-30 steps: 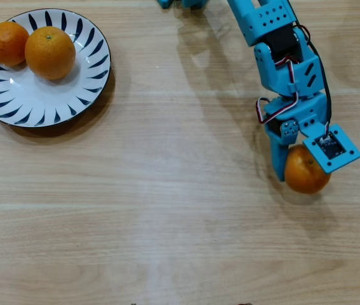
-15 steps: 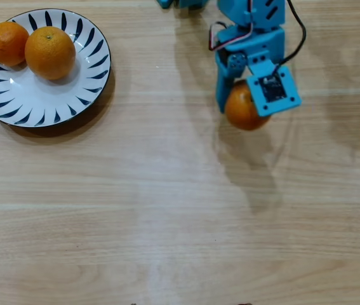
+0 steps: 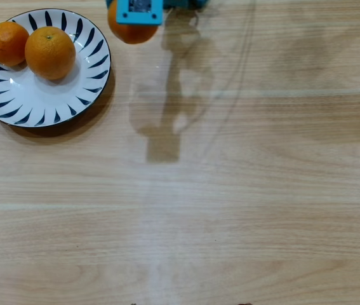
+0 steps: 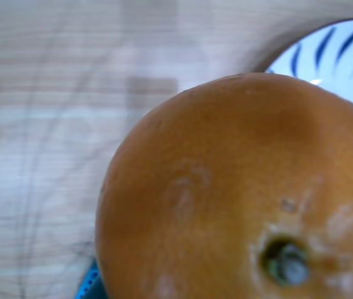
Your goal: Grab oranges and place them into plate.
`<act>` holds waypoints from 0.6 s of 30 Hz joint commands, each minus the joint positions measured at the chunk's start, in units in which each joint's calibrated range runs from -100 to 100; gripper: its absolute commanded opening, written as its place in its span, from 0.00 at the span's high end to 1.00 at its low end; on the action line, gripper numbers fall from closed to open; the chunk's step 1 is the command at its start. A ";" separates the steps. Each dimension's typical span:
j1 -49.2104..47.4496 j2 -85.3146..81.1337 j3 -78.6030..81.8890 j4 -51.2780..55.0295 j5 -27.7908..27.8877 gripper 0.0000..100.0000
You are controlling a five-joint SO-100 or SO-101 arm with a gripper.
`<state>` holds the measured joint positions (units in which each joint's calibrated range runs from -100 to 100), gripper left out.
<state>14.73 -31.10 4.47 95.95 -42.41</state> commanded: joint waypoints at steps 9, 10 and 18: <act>12.77 -0.26 3.63 -15.03 13.40 0.82; 12.69 1.18 4.72 -17.87 13.97 0.82; 13.33 15.89 9.70 -35.06 14.86 0.82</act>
<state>26.97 -18.32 14.83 66.58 -27.86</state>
